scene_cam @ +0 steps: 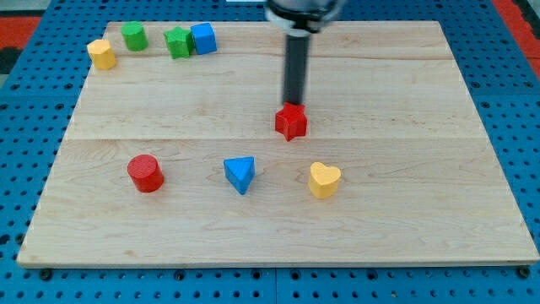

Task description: Slide the red star left a bit

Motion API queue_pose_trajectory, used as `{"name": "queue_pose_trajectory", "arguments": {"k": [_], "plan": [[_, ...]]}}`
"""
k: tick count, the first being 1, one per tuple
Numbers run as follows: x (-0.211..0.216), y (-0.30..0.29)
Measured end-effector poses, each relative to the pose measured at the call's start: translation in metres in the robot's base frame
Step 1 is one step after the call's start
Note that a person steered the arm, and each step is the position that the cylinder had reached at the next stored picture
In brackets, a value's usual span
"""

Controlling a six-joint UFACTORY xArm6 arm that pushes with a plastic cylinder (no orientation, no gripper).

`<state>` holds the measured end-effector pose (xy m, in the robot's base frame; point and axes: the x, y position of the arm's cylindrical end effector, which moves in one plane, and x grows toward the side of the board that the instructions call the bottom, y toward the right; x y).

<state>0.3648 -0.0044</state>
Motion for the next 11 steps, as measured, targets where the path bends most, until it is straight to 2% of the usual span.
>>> {"name": "queue_pose_trajectory", "arguments": {"k": [1,2,3,5,6,7,8,9,10,11], "plan": [[0.008,-0.064],[0.047,-0.007],[0.040,0.046],[0.054,0.120],[-0.006,0.079],[-0.091,0.053],[-0.151,-0.028],[-0.172,-0.075],[-0.170,-0.131],[-0.143,-0.118]]}}
